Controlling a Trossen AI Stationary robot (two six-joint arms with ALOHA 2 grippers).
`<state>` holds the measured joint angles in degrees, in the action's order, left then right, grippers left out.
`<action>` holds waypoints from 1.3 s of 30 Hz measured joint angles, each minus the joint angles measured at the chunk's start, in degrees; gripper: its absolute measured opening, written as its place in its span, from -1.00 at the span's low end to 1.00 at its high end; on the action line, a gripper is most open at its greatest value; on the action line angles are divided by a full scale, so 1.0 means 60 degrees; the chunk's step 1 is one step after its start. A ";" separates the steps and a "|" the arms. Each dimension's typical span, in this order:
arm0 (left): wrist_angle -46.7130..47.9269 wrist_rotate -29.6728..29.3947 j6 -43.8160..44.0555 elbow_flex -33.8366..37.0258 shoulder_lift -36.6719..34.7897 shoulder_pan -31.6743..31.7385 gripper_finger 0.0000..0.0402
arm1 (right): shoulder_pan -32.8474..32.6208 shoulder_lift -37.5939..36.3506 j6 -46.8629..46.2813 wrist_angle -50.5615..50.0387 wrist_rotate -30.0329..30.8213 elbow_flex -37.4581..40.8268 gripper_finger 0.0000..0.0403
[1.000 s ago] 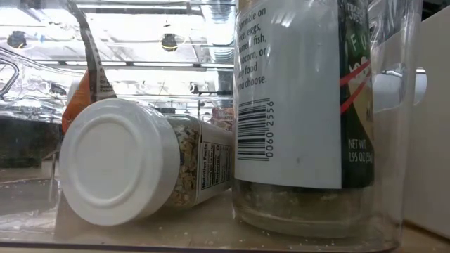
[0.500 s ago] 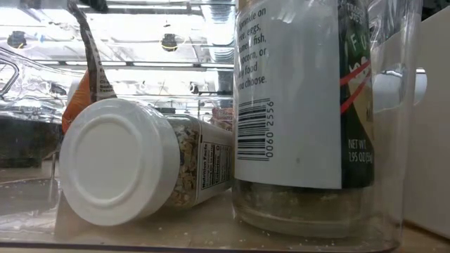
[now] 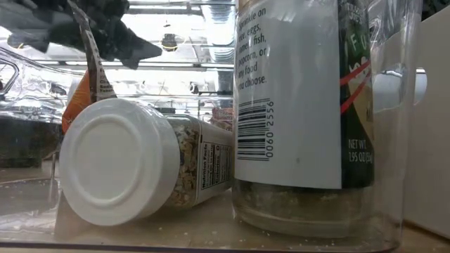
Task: Pick & Place Food Item
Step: Return to Home Position
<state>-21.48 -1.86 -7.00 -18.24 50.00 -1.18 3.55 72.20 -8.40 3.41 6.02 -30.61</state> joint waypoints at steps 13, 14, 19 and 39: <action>-0.0307 0.1048 -0.0008 0.2026 -0.2618 0.0686 -1.00 | 0.0000 0.0000 -0.0353 0.0172 -0.0002 0.0000 0.00; -0.0297 0.1045 -0.0006 0.2200 -0.2910 0.0672 -1.00 | -0.0001 0.0000 -0.0369 0.0297 -0.0004 0.0000 0.00; -0.0183 0.1019 -0.0011 0.2871 -0.4023 0.0475 -1.00 | 0.0000 0.0000 -0.0538 0.0709 -0.0004 0.0000 0.00; 0.3437 0.0273 -0.0770 0.2954 -0.7548 -0.0454 -1.00 | 0.0782 0.0000 -0.0262 0.1204 -0.0293 0.0000 0.00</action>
<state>-0.86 -0.22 -11.62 -0.52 4.72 -3.90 8.24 72.20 -9.98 10.64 4.26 -30.61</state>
